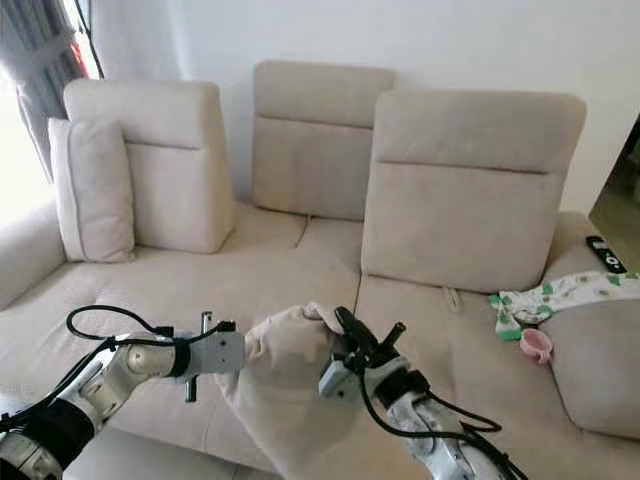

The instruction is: Move the pillow to the sofa from floor

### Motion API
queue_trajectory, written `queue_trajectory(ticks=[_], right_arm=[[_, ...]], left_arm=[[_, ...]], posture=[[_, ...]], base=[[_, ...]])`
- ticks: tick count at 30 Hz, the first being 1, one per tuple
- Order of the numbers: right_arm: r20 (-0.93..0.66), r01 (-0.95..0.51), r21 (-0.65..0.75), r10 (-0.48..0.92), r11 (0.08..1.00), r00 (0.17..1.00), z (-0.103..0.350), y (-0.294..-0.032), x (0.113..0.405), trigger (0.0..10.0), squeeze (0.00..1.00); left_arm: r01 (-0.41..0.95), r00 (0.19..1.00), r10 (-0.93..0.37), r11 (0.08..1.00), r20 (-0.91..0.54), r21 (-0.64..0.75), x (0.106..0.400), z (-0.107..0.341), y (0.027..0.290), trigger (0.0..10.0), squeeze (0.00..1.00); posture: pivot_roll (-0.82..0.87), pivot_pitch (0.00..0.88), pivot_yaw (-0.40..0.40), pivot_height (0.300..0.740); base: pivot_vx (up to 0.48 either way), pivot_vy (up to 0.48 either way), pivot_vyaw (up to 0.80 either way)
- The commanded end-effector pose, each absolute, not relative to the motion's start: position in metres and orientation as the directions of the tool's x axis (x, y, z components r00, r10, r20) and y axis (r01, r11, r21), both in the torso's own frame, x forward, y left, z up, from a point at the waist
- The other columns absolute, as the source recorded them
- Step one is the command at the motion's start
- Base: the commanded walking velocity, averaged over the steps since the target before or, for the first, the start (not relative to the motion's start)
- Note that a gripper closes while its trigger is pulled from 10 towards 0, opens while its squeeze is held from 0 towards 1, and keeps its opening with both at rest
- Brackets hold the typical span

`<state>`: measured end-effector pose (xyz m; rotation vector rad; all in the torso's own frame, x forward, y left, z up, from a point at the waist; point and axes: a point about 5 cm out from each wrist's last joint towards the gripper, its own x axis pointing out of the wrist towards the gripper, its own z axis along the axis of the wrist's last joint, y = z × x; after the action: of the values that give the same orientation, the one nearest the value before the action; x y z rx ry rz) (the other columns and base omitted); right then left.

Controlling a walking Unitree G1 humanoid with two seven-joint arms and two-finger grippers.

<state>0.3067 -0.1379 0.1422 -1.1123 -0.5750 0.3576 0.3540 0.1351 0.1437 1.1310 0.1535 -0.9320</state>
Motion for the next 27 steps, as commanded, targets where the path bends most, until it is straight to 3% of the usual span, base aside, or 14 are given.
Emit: queue_trajectory(ticks=[1,18,27], right_arm=[[0.355,0.070,-0.886,0.574,0.459,0.738,0.162,-0.125,0.305,10.0,0.00],[0.372,0.083,-0.870,0.537,0.486,0.757,0.164,-0.128,0.307,10.0,0.00],[0.406,0.120,-0.863,0.534,0.490,0.742,0.168,-0.126,0.306,10.0,0.00]], left_arm=[[0.677,0.631,-0.587,0.097,-0.508,0.729,0.356,0.148,0.126,10.0,0.00],[0.632,0.637,-0.654,0.138,-0.409,0.763,0.361,0.163,0.113,10.0,0.00],[0.537,0.667,-0.710,0.248,-0.226,0.806,0.366,0.188,0.102,10.0,0.00]], posture=[[-0.01,0.000,-0.014,0.740],[-0.02,0.000,-0.001,0.740],[-0.02,0.000,0.002,0.740]], base=[[0.000,0.000,0.00],[0.000,0.000,0.00],[0.000,0.000,0.00]])
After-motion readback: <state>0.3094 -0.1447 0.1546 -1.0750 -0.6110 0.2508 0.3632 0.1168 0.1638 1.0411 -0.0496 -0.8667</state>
